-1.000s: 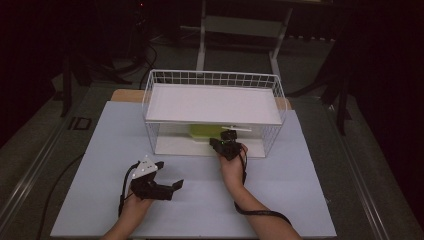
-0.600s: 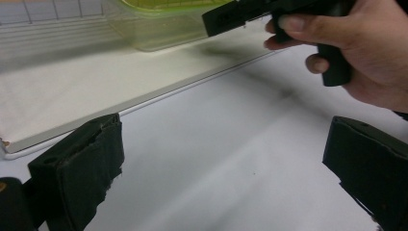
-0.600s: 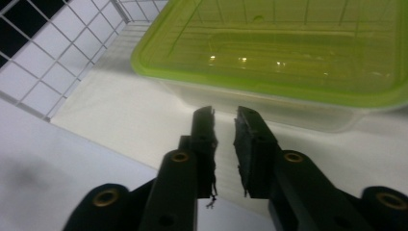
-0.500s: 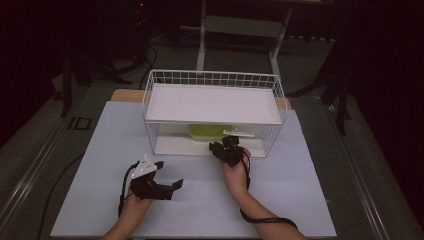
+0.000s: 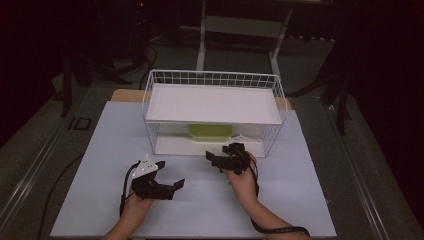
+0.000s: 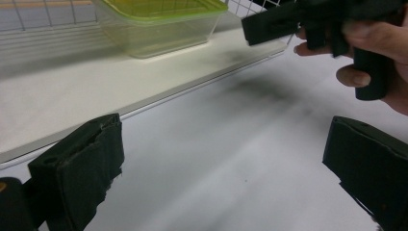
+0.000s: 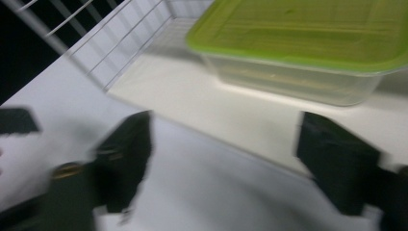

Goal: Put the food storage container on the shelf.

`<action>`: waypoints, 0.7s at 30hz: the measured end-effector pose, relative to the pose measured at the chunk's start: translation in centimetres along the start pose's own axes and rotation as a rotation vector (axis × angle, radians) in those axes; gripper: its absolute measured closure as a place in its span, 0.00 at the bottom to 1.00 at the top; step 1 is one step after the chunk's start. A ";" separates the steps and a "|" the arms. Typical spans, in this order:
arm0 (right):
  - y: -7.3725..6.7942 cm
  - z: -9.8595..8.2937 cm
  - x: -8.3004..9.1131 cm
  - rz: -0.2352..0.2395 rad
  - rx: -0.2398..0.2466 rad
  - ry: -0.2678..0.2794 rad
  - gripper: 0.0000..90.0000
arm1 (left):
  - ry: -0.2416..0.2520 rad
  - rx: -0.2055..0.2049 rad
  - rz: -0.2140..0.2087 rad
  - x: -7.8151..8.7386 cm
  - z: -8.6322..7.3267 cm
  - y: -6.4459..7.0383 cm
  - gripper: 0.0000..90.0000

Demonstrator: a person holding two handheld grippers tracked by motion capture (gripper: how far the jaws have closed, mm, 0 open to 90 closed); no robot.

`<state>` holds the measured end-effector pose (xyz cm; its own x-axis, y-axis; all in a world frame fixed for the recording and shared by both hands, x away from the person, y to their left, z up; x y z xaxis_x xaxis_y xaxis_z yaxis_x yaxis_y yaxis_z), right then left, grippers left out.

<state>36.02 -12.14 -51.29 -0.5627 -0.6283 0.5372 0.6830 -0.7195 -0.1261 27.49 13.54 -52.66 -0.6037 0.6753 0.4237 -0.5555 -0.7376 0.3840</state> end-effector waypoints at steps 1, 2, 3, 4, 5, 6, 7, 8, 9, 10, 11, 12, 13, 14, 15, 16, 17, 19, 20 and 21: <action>-0.1 -0.1 0.2 0.003 0.017 -0.004 0.17 | 0.005 -0.001 -0.005 0.0 0.1 0.1 0.02; -0.3 -0.2 0.4 0.004 0.028 -0.009 0.17 | 0.008 0.000 -0.008 0.1 0.1 0.2 0.02; -0.4 -0.3 0.6 0.011 0.035 -0.012 0.17 | 0.004 -0.001 -0.011 0.1 0.2 0.2 0.02; -0.4 -0.4 0.8 0.017 0.040 -0.014 0.17 | 0.006 -0.003 -0.015 0.1 0.2 0.4 0.02; -0.4 -0.4 0.9 0.029 0.047 -0.016 0.18 | 0.002 -0.009 -0.017 0.1 0.3 0.4 0.02; -0.4 -0.6 1.1 0.052 0.056 -0.013 0.18 | -0.003 -0.011 -0.019 0.1 0.3 0.5 0.02; -0.4 -0.6 1.4 0.060 0.064 -0.005 0.19 | -0.006 -0.011 -0.021 0.1 0.3 0.5 0.02; -0.4 -0.7 1.5 0.059 0.073 0.000 0.20 | -0.009 -0.012 -0.023 0.2 0.3 0.6 0.02; -0.4 -0.7 1.8 0.050 0.093 0.006 0.21 | -0.011 -0.014 -0.030 0.2 0.4 0.6 0.02; -0.4 -0.8 2.2 0.060 0.103 0.015 0.21 | -0.018 -0.013 -0.043 0.3 0.4 0.7 0.02; -0.4 -0.8 2.2 0.060 0.103 0.015 0.21 | -0.018 -0.013 -0.043 0.3 0.4 0.7 0.02; -0.4 -0.8 2.6 0.066 0.109 0.016 0.21 | -0.021 -0.012 -0.064 0.3 0.5 0.8 0.02; -0.2 -0.9 3.2 0.061 0.118 0.018 0.21 | -0.024 -0.013 -0.069 0.3 0.5 0.8 0.02; -0.1 -1.0 3.5 0.063 0.114 0.020 0.21 | -0.028 -0.016 -0.078 0.3 0.5 1.0 0.02; 0.0 -1.0 3.9 0.066 0.110 0.020 0.21 | -0.030 -0.018 -0.082 0.3 0.5 1.0 0.02; 0.1 -1.1 4.1 0.068 0.110 0.017 0.21 | -0.032 -0.021 -0.086 0.4 0.6 1.2 0.02; 0.1 -1.1 4.1 0.068 0.110 0.017 0.21 | -0.032 -0.021 -0.086 0.4 0.6 1.2 0.02; 0.3 -1.4 5.2 0.071 0.116 0.023 0.21 | -0.037 -0.042 -0.099 0.7 0.8 1.6 0.02; 0.3 -1.6 5.6 0.077 0.112 0.023 0.21 | -0.035 -0.050 -0.106 0.8 0.8 1.7 0.02; 0.4 -1.7 5.9 0.073 0.114 0.026 0.21 | -0.030 -0.053 -0.115 0.9 0.9 1.8 0.02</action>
<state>32.16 -16.61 -49.56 -0.5204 -0.6861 0.5083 0.7702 -0.6342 -0.0675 26.42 12.80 -50.80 -0.5176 0.7544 0.4036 -0.6502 -0.6535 0.3875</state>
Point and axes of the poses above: each handheld gripper's, and its own axes: x roughly backward along the jaws, z roughly out of its top, y roughly to its right, the point moved 2 cm from there along -x, roughly forward along the jaws, and after that the axes turned 12 degrees about x, right-handed, at the moved point
